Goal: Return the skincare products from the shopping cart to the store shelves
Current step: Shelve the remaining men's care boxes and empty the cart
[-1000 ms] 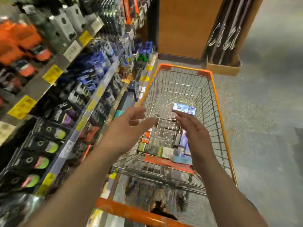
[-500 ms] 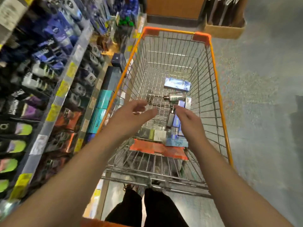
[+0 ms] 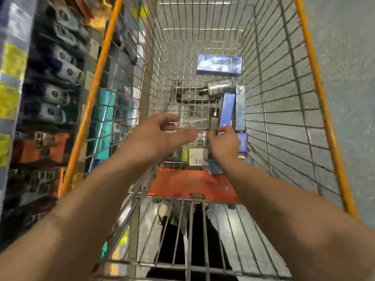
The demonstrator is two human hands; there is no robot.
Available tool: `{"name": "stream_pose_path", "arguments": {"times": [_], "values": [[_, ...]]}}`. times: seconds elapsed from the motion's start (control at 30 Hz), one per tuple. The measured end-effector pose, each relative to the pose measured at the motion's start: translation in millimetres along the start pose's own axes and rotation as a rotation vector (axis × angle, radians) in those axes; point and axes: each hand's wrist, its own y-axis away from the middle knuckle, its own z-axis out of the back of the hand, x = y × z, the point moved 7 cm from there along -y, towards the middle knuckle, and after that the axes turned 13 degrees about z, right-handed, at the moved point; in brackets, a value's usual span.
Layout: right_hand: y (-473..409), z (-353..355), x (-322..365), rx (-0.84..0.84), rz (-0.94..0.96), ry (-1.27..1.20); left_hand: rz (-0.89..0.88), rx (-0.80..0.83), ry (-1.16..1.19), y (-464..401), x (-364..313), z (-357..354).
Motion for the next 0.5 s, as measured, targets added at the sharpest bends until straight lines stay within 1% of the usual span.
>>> {"name": "stream_pose_path", "arguments": {"times": [0.13, 0.27, 0.37, 0.5], "values": [[-24.6, -26.2, -27.0, -0.002, -0.048, 0.020, 0.053, -0.057, -0.053, -32.7, 8.3, 0.9], [-40.3, -41.3, -35.5, -0.003, -0.076, 0.141, 0.104, -0.108, -0.135, -52.7, 17.7, -2.3], [-47.6, -46.7, -35.0, 0.015, -0.108, 0.225, 0.140, -0.084, -0.111, -59.1, 25.5, -7.6], [-49.8, -57.5, -35.2, 0.015, -0.117, 0.311, 0.161, -0.068, -0.181, -58.7, 31.1, -10.0]]}}
